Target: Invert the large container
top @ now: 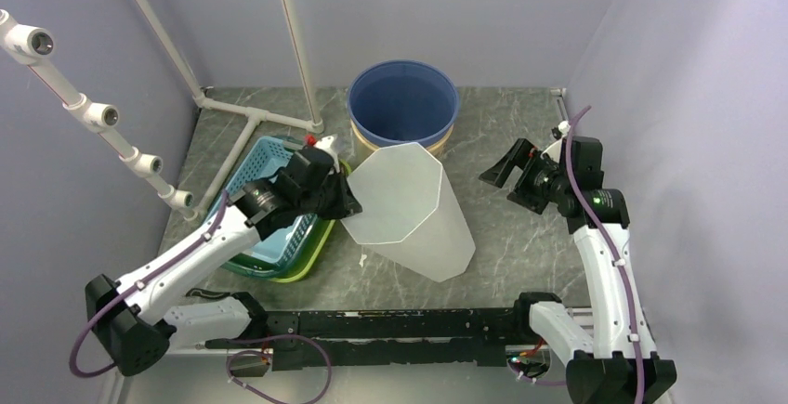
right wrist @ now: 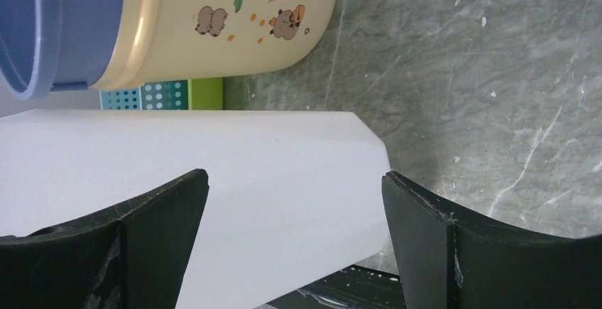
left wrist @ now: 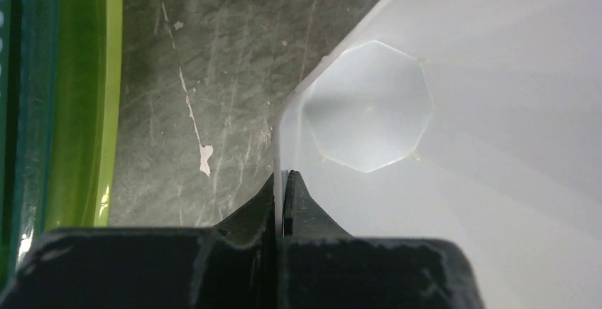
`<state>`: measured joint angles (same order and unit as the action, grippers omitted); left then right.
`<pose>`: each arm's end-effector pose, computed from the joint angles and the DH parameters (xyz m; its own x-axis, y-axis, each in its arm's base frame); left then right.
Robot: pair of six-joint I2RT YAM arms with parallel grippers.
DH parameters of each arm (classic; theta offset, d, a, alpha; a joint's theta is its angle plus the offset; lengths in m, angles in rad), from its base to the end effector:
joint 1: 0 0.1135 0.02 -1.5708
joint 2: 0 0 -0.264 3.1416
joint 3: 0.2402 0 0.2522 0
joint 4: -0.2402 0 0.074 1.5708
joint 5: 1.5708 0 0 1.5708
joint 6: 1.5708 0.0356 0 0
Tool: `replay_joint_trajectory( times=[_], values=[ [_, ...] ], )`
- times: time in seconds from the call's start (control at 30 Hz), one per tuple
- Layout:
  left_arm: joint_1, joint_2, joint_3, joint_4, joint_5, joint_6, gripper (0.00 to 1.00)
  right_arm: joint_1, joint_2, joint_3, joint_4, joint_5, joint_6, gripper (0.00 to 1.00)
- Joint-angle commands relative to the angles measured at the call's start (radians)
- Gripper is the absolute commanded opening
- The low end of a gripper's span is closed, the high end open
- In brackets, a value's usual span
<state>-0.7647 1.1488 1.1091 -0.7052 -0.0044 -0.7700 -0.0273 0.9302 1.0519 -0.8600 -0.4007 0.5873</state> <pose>0.1730 -0.1658 0.3303 -0.8315 -0.1669 -0.5299 0.1548 0.8463 -0.5096 0.1774 0.0090 0.3426 -0.7059 0.5297 -0.4702 0.1537 0.7626 0.6284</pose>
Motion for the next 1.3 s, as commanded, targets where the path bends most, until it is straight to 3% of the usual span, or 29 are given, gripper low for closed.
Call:
replay_joint_trajectory(
  times=[0.0, 0.27, 0.47, 0.63, 0.8, 0.93, 1.03, 1.17, 1.27],
  values=[
    [0.024, -0.054, -0.169, 0.238, 0.029, -0.143, 0.03, 0.001, -0.044, 0.018, 0.051, -0.035, 0.008, 0.98],
    [0.024, -0.067, -0.467, 0.656, 0.119, -0.296, 0.03, 0.001, -0.083, 0.100, 0.070, -0.225, -0.097, 0.99],
    [0.016, -0.025, -0.554, 0.789, 0.060, -0.368, 0.03, 0.001, -0.114, 0.109, 0.098, -0.369, -0.136, 1.00],
    [-0.061, 0.087, -0.579, 0.868, 0.006, -0.436, 0.03, 0.002, -0.114, 0.094, 0.090, -0.518, -0.171, 1.00],
    [-0.090, 0.179, -0.731, 1.133, -0.050, -0.624, 0.03, 0.003, -0.141, 0.063, 0.031, -0.530, -0.221, 1.00],
    [-0.126, 0.249, -0.754, 1.169, -0.089, -0.687, 0.05, 0.021, -0.121, 0.023, -0.037, -0.477, -0.258, 0.99],
    [-0.134, 0.306, -0.749, 1.195, -0.081, -0.706, 0.11, 0.138, -0.089, 0.000, -0.073, -0.369, -0.255, 0.99],
    [-0.137, 0.346, -0.737, 1.183, -0.066, -0.722, 0.17, 0.353, -0.035, 0.000, -0.080, -0.082, -0.174, 0.96],
    [-0.136, 0.329, -0.743, 1.138, -0.072, -0.733, 0.29, 0.431, 0.000, 0.005, -0.068, 0.035, -0.153, 0.94]
  ],
)
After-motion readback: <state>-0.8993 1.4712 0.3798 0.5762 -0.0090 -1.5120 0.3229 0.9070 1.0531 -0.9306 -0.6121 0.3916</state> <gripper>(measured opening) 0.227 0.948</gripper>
